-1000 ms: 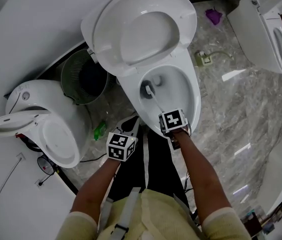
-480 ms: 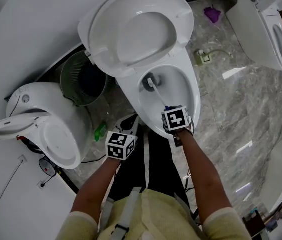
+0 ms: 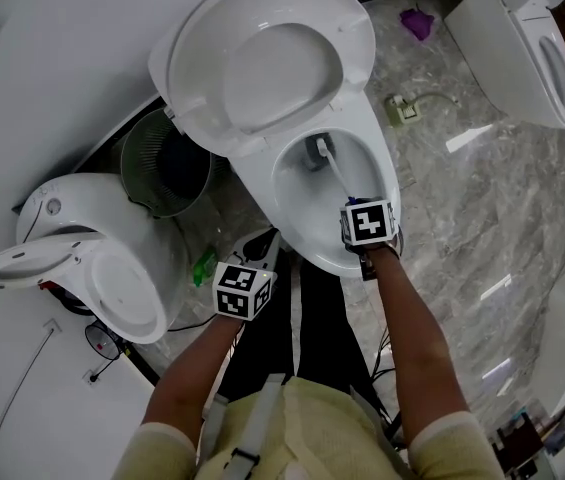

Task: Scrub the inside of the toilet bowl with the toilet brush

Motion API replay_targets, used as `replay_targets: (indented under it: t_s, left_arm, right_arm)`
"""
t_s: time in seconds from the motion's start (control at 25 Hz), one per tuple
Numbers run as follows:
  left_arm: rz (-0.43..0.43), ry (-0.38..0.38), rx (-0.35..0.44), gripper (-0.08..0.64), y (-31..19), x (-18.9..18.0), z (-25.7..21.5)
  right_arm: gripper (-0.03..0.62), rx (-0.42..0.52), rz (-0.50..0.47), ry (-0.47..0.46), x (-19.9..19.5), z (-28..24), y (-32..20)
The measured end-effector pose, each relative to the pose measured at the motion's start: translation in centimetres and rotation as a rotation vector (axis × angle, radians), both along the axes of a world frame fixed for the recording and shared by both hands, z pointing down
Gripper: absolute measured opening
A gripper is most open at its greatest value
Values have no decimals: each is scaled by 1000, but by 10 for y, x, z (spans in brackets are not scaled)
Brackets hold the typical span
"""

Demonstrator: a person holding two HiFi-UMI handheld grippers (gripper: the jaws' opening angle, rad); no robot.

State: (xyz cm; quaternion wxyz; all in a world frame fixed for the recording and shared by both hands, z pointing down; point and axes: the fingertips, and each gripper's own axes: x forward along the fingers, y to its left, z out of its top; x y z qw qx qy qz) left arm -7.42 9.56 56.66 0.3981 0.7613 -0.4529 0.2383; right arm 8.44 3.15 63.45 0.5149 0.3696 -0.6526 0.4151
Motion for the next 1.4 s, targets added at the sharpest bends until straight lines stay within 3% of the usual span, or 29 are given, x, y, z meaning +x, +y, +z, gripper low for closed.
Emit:
replay_targets:
  t_s: [0.36,1.0,1.4]
  left_arm:
    - [61,4,11,12,4,13,-3]
    - [189,16,17,12,22,31,-17]
    - [255,24,19,12,35,36,-29]
  right_arm:
    - [72,0,114,85,54,1,19]
    - [72,-74,59,216,98,-11,108]
    - [72,-164,85,254,105,-24,161]
